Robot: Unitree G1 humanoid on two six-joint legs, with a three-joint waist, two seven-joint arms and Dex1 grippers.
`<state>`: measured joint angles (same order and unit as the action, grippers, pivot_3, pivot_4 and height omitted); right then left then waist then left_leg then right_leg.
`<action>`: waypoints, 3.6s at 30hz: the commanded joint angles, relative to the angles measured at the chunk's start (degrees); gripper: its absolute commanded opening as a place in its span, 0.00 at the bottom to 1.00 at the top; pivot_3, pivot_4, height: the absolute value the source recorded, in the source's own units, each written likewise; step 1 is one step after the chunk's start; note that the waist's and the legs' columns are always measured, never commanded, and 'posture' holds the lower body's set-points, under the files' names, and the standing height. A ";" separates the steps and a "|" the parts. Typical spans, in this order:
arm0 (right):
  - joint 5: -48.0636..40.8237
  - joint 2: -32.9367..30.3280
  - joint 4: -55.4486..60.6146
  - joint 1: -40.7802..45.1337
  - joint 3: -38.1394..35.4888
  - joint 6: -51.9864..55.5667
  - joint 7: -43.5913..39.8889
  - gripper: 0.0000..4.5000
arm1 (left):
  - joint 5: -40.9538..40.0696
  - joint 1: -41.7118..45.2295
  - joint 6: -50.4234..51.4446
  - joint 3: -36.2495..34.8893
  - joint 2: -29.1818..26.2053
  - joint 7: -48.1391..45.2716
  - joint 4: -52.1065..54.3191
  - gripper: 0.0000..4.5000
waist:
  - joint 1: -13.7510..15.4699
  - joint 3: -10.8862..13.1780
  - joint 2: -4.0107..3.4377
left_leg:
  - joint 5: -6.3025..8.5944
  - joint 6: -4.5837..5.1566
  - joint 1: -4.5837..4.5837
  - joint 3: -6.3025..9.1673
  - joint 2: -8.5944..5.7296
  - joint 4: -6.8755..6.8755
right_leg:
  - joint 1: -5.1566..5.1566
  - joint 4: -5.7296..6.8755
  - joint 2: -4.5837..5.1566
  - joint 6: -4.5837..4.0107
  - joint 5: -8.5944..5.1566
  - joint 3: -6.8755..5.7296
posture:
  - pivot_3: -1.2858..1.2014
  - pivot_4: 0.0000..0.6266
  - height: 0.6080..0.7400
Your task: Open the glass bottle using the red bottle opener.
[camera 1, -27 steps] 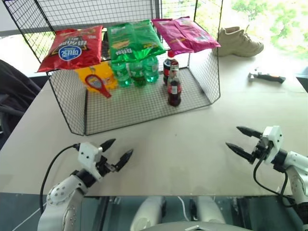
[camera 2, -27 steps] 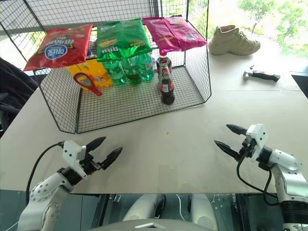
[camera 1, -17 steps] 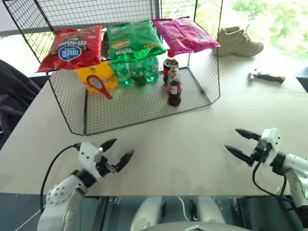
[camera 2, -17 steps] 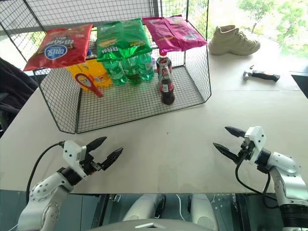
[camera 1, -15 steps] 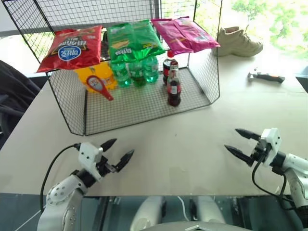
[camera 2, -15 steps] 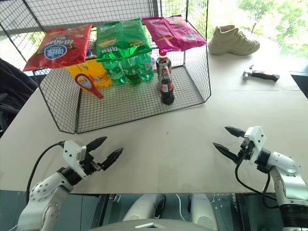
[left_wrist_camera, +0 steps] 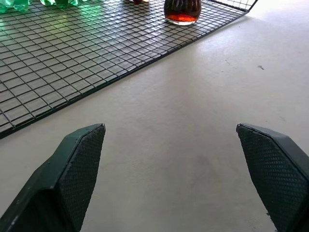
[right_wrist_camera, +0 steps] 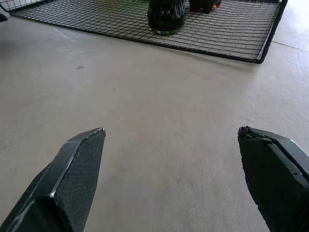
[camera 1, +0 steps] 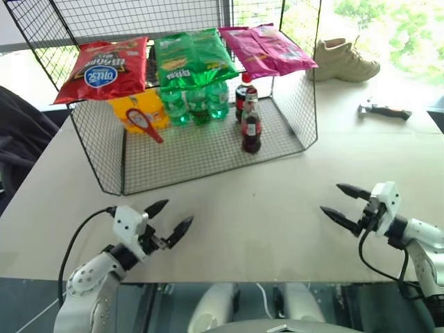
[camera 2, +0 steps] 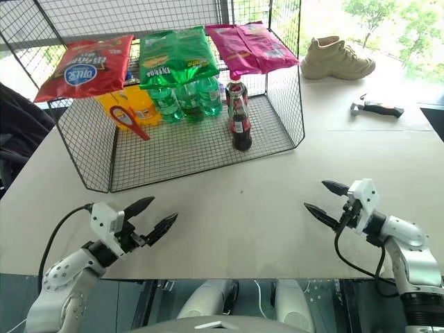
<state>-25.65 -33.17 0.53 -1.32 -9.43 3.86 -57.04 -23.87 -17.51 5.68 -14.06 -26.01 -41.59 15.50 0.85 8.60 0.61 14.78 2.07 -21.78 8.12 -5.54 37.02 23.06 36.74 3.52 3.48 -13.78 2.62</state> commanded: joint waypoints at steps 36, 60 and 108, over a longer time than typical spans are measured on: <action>-0.95 14.87 28.55 8.16 17.50 13.89 20.70 0.98 | 12.68 43.26 -15.60 -5.07 4.10 29.46 -29.47 1.00 | -0.17 -0.07 0.19 | -0.21 -0.34 -0.23 0.17 -0.17 0.01 | 0.38 0.17 0.01 0.04 0.04 -0.12 | 0.52 0.24 0.94; 0.29 14.89 27.96 9.13 17.99 13.69 19.98 1.00 | 11.55 46.33 -19.19 -4.60 3.91 26.04 -35.65 0.08 | -0.20 -0.10 0.23 | -0.21 -0.34 -0.22 0.16 -0.19 0.04 | 0.38 0.22 0.02 0.06 0.05 -0.11 | 0.52 0.24 0.94; 2.11 15.28 26.14 9.05 18.56 11.71 19.40 1.00 | 32.05 36.70 -18.48 -1.84 5.16 47.60 -19.89 0.03 | -0.16 -0.14 0.30 | -0.21 -0.34 -0.21 0.13 -0.19 0.09 | 0.39 0.34 0.01 0.06 0.06 -0.09 | 0.52 0.24 0.94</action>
<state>-23.25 -18.08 25.74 7.59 9.26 17.07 -37.36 5.40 19.55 -13.15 -15.70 -19.76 3.86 -7.90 0.69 8.46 0.91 14.57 1.73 -21.99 8.26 -5.73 37.12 23.45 37.08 3.54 3.54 -13.72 2.53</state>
